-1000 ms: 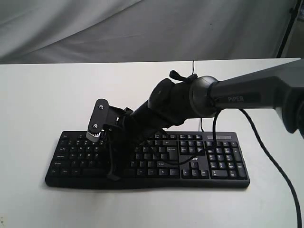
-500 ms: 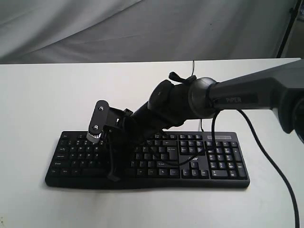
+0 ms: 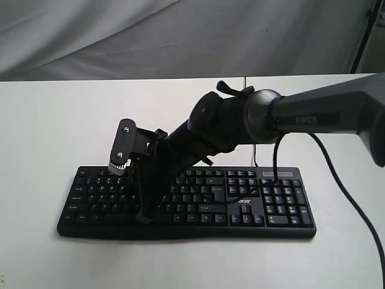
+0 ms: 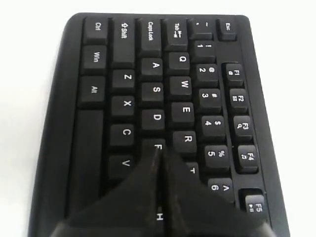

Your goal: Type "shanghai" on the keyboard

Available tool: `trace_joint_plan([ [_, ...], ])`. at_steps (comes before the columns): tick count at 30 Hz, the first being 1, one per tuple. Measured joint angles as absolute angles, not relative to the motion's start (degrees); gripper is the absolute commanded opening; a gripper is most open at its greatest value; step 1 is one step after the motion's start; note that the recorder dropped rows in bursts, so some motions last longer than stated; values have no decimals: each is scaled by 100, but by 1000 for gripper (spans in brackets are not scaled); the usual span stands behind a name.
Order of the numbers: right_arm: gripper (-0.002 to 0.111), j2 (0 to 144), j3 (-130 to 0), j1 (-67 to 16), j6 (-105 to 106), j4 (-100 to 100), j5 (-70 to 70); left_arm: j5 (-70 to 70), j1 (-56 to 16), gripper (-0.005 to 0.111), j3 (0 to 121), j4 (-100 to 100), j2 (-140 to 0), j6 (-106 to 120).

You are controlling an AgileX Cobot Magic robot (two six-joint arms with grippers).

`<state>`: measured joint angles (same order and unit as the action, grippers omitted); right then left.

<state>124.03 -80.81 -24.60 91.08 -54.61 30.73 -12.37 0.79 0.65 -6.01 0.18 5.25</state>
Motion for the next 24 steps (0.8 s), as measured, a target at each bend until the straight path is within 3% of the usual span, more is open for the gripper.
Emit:
trace_joint_plan([
  [24, 0, 12391, -8081, -2261, 8860, -5170, 3406, -1237, 79, 1, 65, -601, 18, 525],
])
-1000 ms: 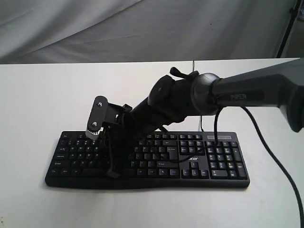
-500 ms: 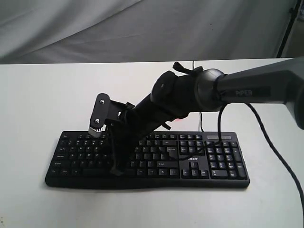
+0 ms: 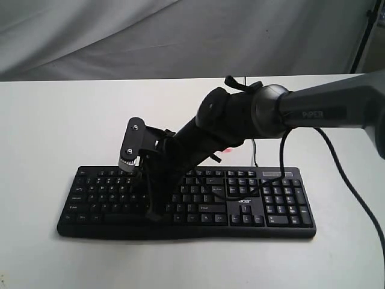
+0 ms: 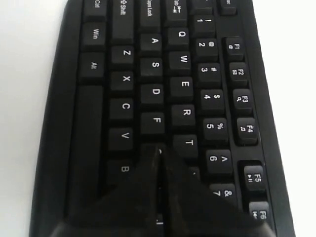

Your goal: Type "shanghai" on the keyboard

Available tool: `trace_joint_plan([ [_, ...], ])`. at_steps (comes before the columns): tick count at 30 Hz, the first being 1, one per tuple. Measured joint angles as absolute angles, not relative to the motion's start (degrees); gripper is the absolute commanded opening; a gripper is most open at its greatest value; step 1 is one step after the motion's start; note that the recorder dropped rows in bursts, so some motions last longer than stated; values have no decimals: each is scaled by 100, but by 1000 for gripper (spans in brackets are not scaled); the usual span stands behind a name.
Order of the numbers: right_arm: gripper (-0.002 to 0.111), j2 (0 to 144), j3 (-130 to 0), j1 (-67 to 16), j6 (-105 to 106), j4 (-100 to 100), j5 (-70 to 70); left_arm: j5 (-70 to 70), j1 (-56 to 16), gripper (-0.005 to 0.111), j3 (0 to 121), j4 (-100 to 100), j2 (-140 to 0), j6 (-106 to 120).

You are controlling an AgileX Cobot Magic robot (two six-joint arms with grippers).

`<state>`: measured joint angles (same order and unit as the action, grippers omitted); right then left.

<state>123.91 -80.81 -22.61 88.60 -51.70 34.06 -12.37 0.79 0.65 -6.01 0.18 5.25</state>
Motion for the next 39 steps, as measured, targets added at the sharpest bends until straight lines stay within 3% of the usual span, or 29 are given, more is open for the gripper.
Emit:
trace_joint_plan([
  [39, 0, 12452, -8081, -2256, 8852, -5040, 3462, -1237, 79, 1, 65, -601, 18, 525],
])
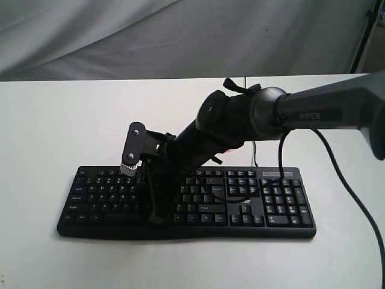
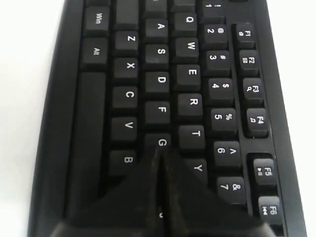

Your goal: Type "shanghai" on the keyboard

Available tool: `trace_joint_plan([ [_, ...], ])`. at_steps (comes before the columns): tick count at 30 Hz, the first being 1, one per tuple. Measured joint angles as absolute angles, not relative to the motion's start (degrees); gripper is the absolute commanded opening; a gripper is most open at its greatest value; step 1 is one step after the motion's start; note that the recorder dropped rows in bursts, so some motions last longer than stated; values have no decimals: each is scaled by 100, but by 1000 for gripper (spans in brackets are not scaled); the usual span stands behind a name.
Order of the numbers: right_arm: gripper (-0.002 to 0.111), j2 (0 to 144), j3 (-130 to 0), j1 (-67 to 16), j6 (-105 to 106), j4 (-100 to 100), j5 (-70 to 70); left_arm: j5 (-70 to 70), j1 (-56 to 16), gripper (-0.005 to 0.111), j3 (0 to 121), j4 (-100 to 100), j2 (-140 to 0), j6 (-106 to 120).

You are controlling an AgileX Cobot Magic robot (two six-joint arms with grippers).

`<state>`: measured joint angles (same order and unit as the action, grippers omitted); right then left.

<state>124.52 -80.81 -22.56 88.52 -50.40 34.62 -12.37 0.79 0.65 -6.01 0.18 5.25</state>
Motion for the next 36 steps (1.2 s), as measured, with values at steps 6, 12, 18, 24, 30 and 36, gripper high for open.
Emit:
trace_joint_plan([
  [6, 0, 12452, -8081, -2256, 8852, -5040, 3474, -1237, 79, 1, 65, -601, 18, 525],
  [12, 0, 12452, -8081, -2240, 8852, -5030, 3474, -1237, 79, 1, 65, -601, 18, 525],
  [18, 0, 12554, -8081, -2240, 8852, -5030, 3474, -1237, 79, 1, 65, -601, 18, 525],
  [24, 0, 12558, -8081, -2232, 8852, -5040, 3474, -1237, 79, 1, 65, -601, 18, 525],
  [30, 0, 12414, -8070, -2232, 8852, -5027, 3474, -1237, 79, 1, 65, -601, 18, 525],
  [36, 0, 12395, -8062, -2232, 8852, -5053, 3474, -1237, 79, 1, 65, -601, 18, 525],
])
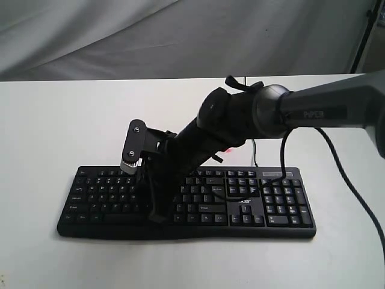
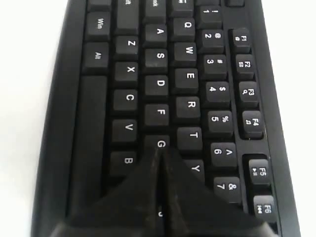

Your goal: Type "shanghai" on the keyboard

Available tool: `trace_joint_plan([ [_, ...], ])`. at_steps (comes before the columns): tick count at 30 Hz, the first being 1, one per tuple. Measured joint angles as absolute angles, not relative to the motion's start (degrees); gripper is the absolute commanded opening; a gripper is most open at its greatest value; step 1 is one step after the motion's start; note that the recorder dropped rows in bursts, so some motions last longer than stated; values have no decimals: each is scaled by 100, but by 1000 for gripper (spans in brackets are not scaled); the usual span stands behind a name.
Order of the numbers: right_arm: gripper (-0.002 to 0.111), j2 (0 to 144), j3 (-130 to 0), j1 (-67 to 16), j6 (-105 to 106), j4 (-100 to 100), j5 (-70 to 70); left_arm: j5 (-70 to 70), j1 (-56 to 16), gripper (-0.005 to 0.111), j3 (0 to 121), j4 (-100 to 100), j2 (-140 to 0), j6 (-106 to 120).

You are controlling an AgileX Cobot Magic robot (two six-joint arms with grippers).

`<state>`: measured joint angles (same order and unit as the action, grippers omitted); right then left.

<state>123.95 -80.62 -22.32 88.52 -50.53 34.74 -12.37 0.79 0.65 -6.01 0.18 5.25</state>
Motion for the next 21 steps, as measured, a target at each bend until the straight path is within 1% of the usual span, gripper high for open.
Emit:
trace_joint_plan([
  [6, 0, 12395, -8058, -2379, 8852, -5307, 3252, -1237, 79, 1, 65, -601, 18, 525],
  [13, 0, 12436, -8526, -2730, 8534, -5336, 3077, -1237, 79, 1, 65, -601, 18, 525],
  [21, 0, 13250, -9904, -3135, 7446, -4686, 3186, -1237, 79, 1, 65, -601, 18, 525],
])
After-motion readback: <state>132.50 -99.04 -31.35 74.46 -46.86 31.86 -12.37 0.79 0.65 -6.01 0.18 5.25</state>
